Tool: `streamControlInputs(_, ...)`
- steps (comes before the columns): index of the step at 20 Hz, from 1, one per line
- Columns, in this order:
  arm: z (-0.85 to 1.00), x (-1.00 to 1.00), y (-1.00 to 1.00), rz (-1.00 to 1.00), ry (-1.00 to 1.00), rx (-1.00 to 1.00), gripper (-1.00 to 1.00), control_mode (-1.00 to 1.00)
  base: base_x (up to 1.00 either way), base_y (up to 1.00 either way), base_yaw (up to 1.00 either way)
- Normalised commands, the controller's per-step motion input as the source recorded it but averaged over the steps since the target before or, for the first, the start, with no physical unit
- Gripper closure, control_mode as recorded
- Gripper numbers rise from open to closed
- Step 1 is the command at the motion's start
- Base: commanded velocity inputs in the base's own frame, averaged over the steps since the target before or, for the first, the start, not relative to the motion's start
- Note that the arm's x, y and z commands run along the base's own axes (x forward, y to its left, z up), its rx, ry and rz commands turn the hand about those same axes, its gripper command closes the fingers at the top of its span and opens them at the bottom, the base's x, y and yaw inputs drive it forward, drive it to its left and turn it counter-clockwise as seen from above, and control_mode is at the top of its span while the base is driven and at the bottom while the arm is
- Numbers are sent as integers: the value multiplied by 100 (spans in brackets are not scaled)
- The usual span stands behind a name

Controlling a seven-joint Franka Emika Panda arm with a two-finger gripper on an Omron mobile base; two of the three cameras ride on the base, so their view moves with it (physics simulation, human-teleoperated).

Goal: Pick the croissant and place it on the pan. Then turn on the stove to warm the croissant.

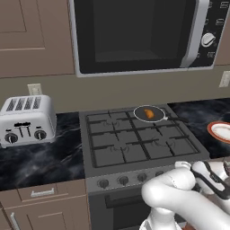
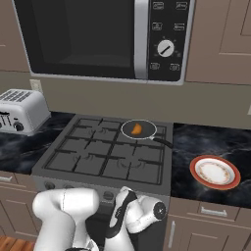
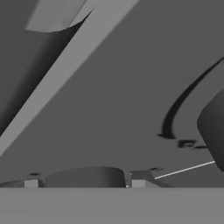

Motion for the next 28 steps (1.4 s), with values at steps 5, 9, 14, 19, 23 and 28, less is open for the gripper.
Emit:
streamControlInputs(5, -12, 3, 72, 2, -47, -94, 100, -100, 0, 0, 0)
streamControlInputs(9, -29, 0, 96, 8, -80, -98, 100, -100, 0, 0, 0)
streamControlInputs(14, -27, 0, 100, 10, -96, -92, 100, -100, 0, 0, 0)
streamControlInputs(19, -27, -1, 100, 11, -96, -93, 100, -100, 0, 0, 0)
streamControlInputs(23, -28, -9, 99, 9, -86, -100, 100, -100, 0, 0, 0)
streamControlInputs(28, -28, -5, 100, 8, -91, -98, 100, -100, 0, 0, 0)
